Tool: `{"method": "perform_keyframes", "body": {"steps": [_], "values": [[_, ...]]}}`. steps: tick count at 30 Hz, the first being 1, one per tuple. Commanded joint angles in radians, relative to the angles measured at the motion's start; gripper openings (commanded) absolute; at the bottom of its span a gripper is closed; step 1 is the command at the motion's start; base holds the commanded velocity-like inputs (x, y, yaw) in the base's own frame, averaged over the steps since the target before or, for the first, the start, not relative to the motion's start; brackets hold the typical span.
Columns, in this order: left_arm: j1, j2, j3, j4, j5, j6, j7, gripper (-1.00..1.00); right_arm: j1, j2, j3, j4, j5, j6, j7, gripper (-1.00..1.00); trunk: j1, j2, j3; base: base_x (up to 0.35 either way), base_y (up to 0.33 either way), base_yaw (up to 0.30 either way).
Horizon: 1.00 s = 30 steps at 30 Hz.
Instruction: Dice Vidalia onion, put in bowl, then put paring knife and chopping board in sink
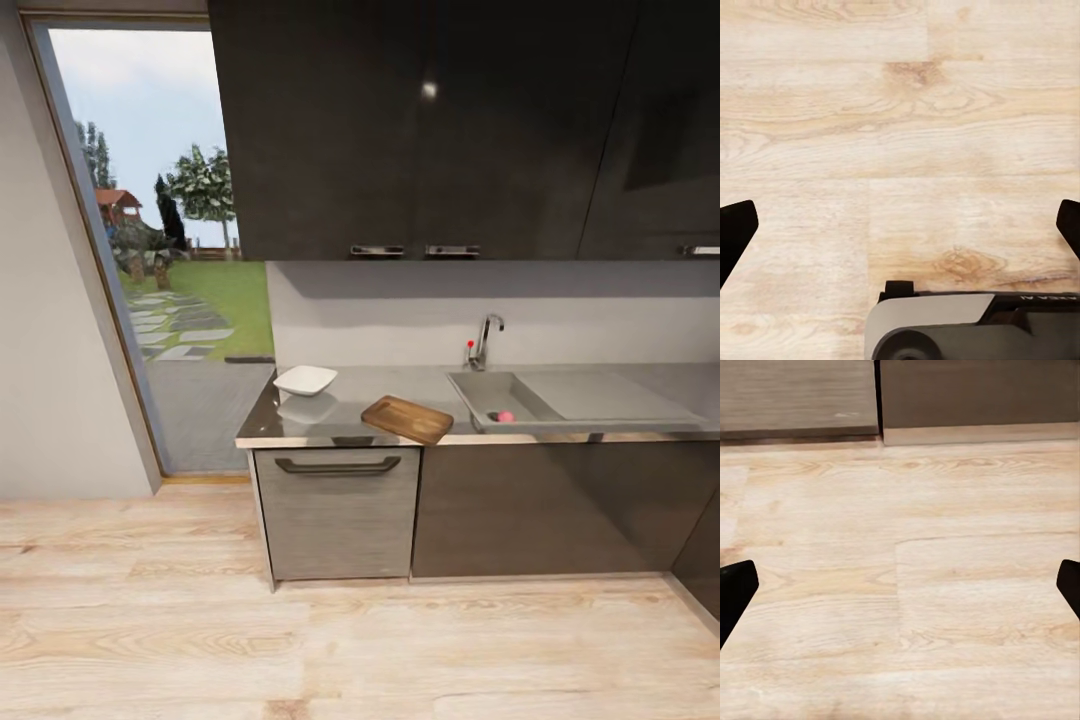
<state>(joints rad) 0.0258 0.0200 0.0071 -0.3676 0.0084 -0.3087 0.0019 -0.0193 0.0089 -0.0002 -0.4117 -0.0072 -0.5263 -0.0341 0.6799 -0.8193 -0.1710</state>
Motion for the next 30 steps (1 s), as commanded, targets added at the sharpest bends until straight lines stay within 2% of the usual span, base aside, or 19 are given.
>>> {"method": "perform_keyframes", "body": {"steps": [1,30], "values": [[0.0,0.0,0.001,-0.001,0.001,-0.001,0.0,1.0,-0.001,0.0,0.0,0.001,-0.001,-0.003,-0.003,1.0,-0.004,0.006,0.002,0.0,0.0,0.0],[0.0,0.0,0.001,-0.001,0.001,-0.001,0.0,1.0,-0.001,0.0,-0.001,0.001,-0.001,-0.003,-0.003,1.0,-0.115,0.209,0.093,0.0,0.0,0.0]]}}
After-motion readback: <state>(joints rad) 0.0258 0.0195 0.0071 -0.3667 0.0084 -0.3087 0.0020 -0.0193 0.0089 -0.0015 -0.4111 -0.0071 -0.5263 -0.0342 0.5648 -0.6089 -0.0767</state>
